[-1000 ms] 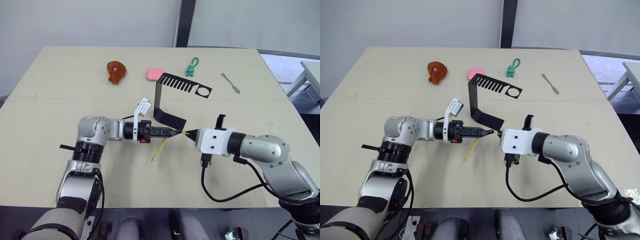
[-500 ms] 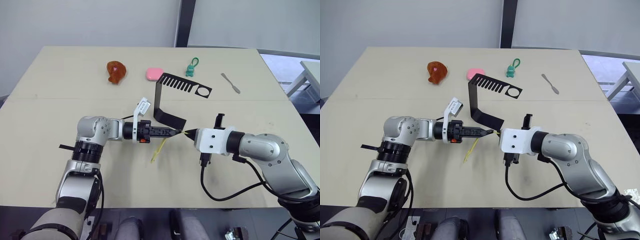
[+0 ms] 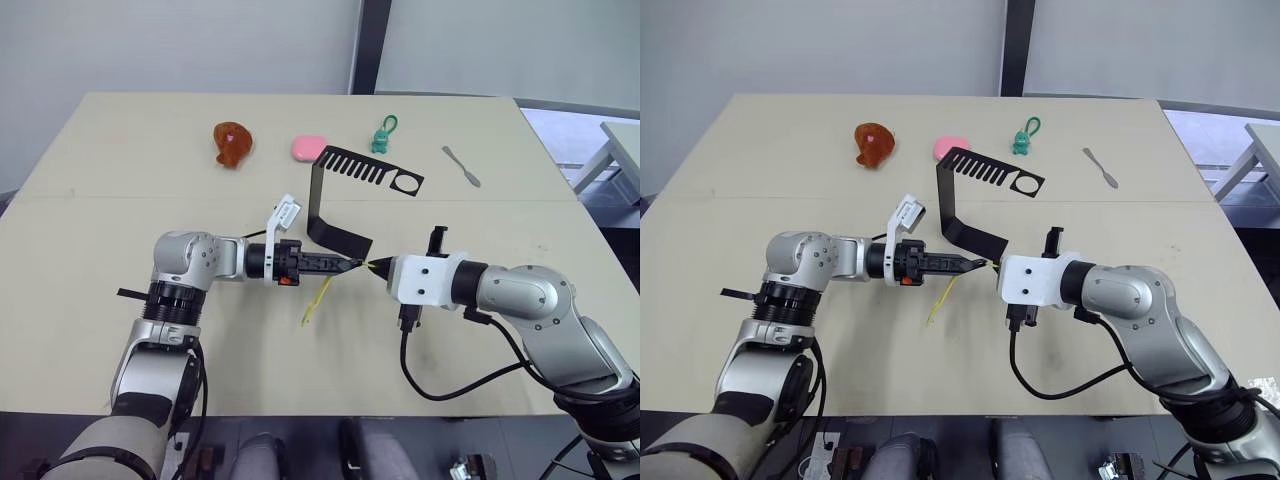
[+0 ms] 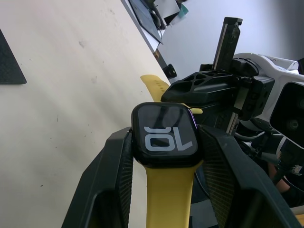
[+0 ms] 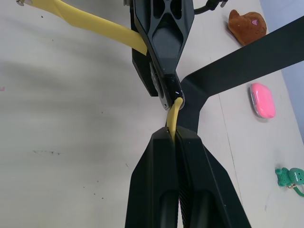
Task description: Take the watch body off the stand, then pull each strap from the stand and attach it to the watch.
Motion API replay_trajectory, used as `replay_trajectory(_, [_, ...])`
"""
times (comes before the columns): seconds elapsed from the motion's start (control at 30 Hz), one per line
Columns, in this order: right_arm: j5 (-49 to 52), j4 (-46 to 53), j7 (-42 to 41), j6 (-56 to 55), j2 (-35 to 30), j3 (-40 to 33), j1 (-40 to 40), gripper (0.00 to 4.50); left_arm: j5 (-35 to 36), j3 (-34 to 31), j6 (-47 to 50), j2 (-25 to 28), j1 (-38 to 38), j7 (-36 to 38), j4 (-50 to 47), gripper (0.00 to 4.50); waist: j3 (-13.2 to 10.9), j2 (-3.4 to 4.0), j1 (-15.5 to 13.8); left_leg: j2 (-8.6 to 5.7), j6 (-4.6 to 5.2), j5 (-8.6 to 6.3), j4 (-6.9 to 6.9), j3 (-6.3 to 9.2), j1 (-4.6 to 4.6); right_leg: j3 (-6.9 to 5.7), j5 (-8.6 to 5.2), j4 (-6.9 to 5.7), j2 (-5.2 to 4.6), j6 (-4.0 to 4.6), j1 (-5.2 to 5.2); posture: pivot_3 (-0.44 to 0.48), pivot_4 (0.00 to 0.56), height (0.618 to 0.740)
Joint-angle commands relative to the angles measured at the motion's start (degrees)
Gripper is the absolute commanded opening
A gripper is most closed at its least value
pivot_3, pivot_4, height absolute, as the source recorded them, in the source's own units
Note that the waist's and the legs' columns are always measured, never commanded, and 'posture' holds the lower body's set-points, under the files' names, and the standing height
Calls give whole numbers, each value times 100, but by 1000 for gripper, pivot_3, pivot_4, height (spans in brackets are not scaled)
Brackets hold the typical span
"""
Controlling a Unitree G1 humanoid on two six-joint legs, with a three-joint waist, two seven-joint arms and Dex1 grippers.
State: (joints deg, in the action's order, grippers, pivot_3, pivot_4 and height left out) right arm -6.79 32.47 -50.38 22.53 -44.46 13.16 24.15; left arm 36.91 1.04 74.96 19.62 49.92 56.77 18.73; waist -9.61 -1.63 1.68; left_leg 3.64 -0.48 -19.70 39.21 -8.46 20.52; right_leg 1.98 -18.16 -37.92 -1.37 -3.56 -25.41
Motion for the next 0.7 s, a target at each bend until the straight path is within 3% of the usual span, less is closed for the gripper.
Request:
replay_trajectory(0.03, [72, 173, -48, -106, 89, 30, 170, 0, 253, 66, 21, -120, 193, 154, -245, 1592, 0, 0, 0, 0, 0, 0, 0, 0, 0, 0, 0, 0, 0, 0, 0, 0, 150, 740])
replay_trajectory(0.7, [58, 110, -59, -126, 101, 45, 212, 0, 273, 43, 41, -143, 233, 147, -256, 1592, 0, 0, 0, 0, 0, 0, 0, 0, 0, 0, 0, 0, 0, 0, 0, 0, 150, 740])
